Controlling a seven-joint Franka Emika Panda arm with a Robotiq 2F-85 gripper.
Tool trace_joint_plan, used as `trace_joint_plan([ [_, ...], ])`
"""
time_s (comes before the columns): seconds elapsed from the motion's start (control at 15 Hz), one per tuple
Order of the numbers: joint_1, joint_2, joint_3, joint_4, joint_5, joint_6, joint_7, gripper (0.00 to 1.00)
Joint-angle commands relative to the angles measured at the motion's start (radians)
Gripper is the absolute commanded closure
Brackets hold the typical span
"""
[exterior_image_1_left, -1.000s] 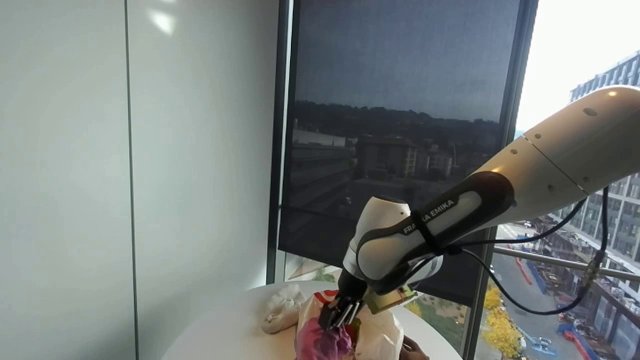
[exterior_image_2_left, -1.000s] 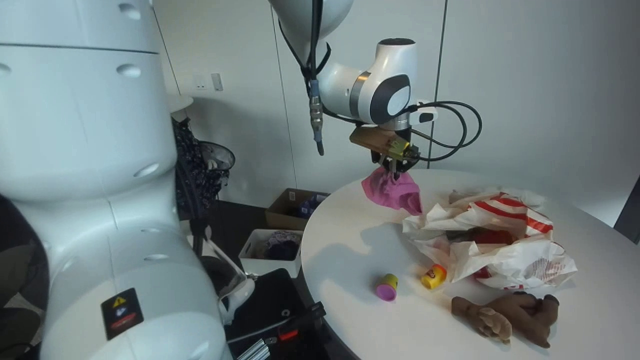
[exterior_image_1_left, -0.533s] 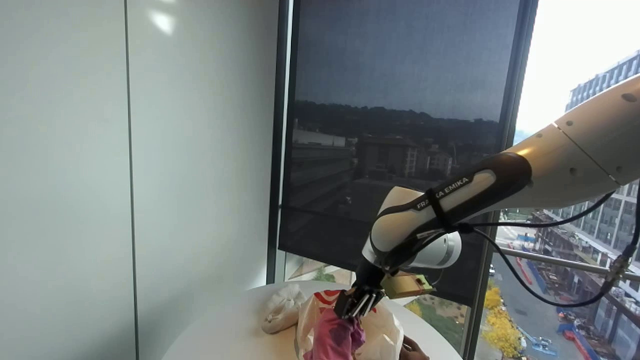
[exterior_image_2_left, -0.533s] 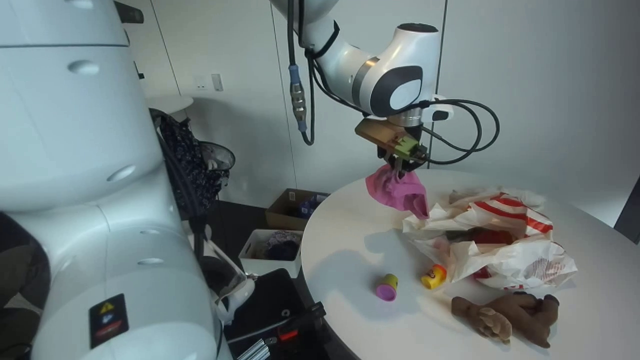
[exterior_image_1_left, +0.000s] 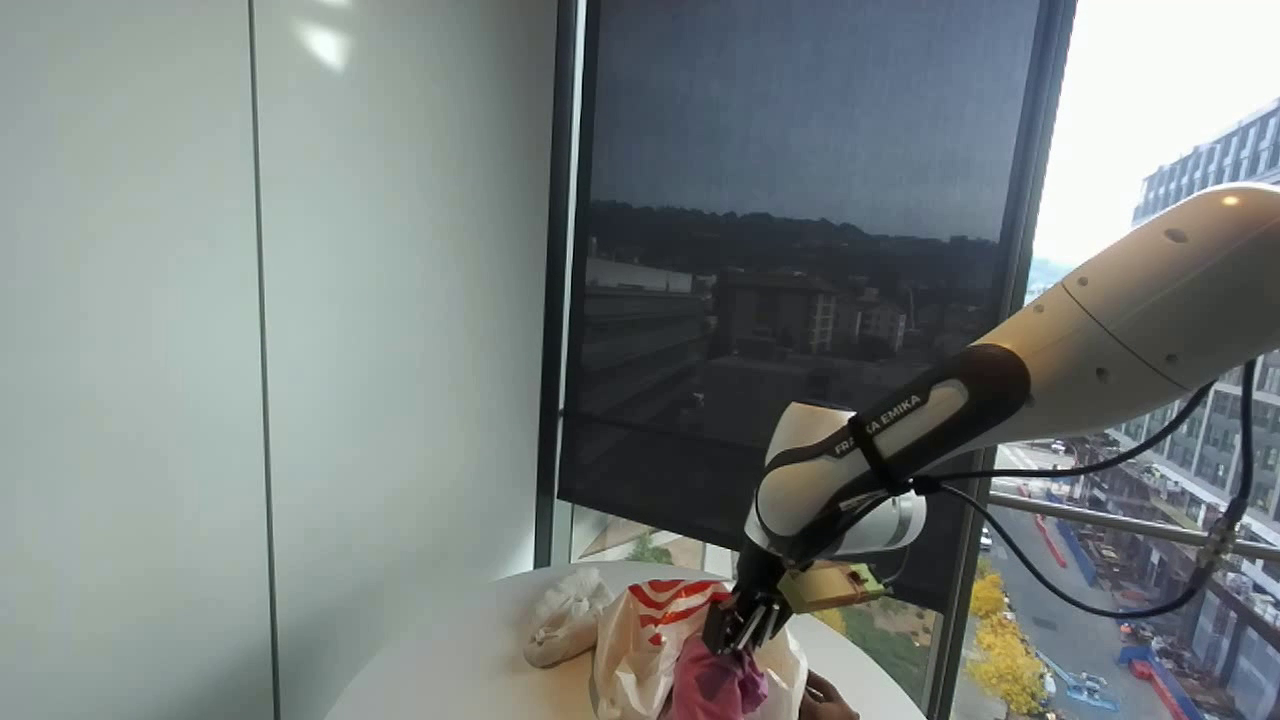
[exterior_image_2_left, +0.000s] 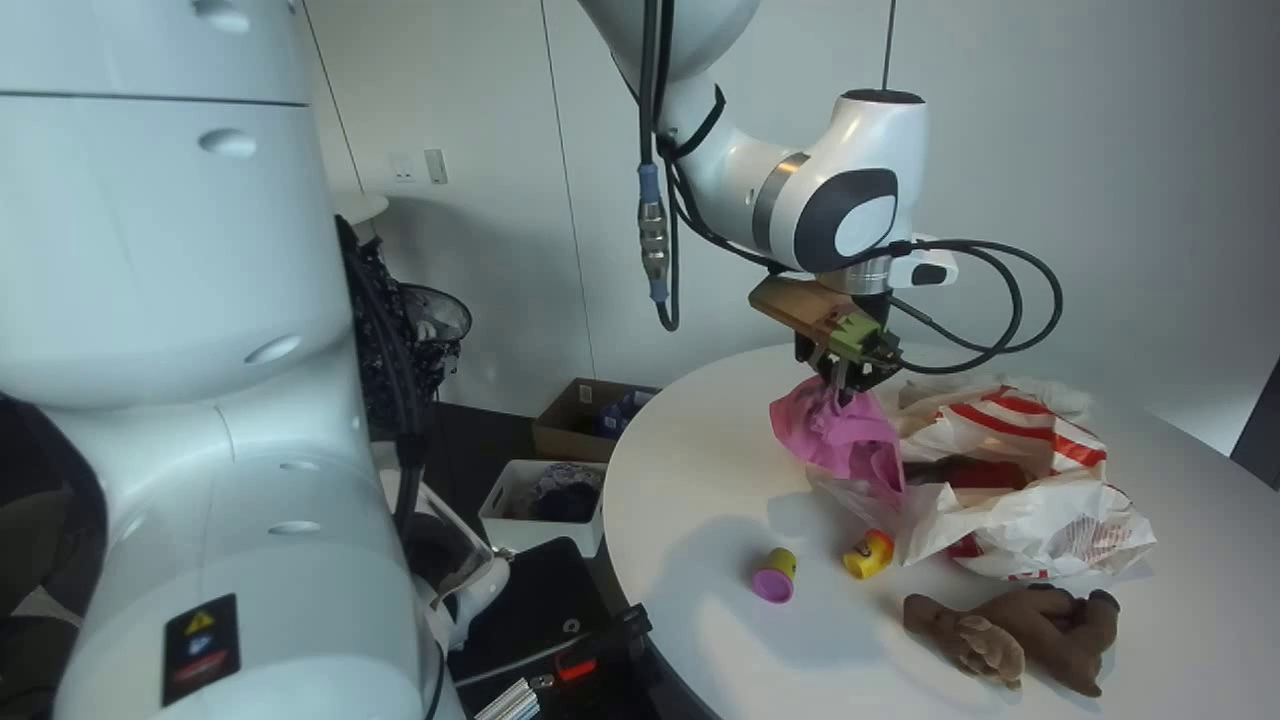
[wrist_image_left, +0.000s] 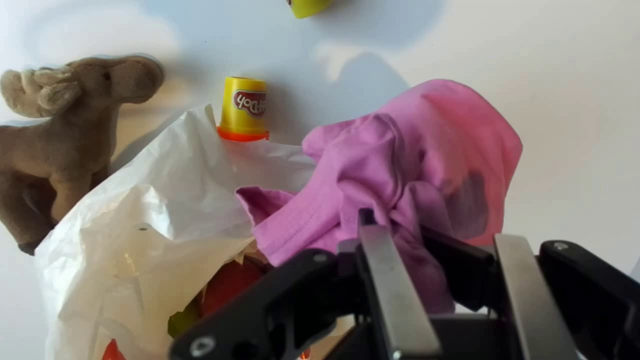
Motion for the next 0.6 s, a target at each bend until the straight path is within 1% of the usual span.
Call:
trace_joint_plan([
  [0.0,0.008,0.076,-0.038,0.061,-0.174,0.030,0.147,0.88],
  [0.27,0.034,0.130,-0.076,0.101,-0.341,0.072,0.250,0.88],
  [0.53,0.072,0.149,-0.110,0.124,-0.455,0.140,0.339,0.88],
])
